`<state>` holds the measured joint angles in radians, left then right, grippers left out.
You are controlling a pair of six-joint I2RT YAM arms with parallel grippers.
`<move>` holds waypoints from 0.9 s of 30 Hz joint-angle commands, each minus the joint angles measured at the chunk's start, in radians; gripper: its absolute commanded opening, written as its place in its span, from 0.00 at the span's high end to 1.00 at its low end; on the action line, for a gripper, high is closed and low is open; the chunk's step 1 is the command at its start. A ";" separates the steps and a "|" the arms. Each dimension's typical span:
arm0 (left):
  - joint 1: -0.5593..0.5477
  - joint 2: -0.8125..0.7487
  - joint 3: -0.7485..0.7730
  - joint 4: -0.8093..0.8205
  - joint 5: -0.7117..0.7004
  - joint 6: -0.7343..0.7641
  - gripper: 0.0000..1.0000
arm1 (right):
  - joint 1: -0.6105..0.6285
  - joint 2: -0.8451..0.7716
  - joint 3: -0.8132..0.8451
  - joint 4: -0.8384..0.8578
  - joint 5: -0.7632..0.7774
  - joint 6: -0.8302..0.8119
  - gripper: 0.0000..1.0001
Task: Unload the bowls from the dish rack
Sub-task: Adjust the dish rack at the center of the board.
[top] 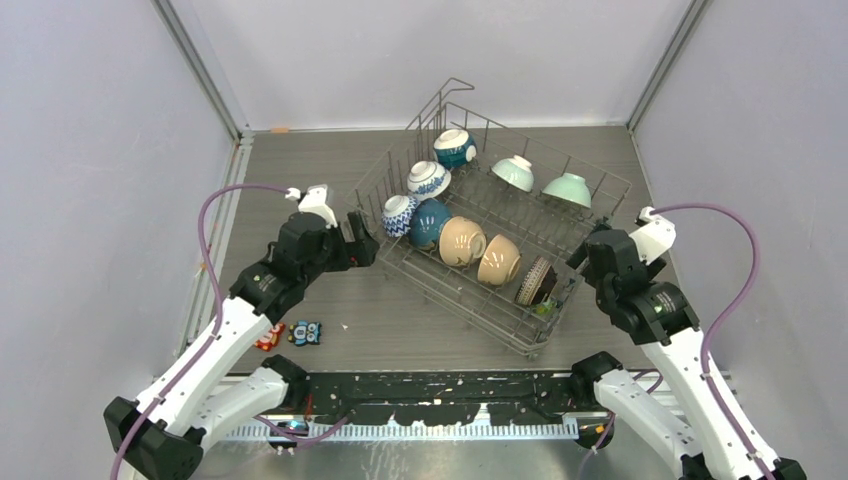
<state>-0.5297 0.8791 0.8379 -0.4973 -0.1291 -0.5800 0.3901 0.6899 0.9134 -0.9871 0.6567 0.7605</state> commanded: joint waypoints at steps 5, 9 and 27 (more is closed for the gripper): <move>0.004 0.012 0.118 0.100 -0.089 0.110 0.08 | -0.013 0.050 -0.068 0.055 0.003 0.100 0.20; 0.004 0.061 0.178 0.166 -0.125 0.239 0.07 | -0.014 0.061 -0.093 0.087 -0.022 0.094 0.21; 0.084 0.507 0.498 0.128 0.007 0.567 0.21 | -0.058 0.096 -0.148 0.181 -0.096 0.013 0.40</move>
<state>-0.4694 1.3460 1.2686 -0.3462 -0.1558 -0.0422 0.3462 0.7799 0.7753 -0.8600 0.5701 0.7887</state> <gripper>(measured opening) 0.804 0.623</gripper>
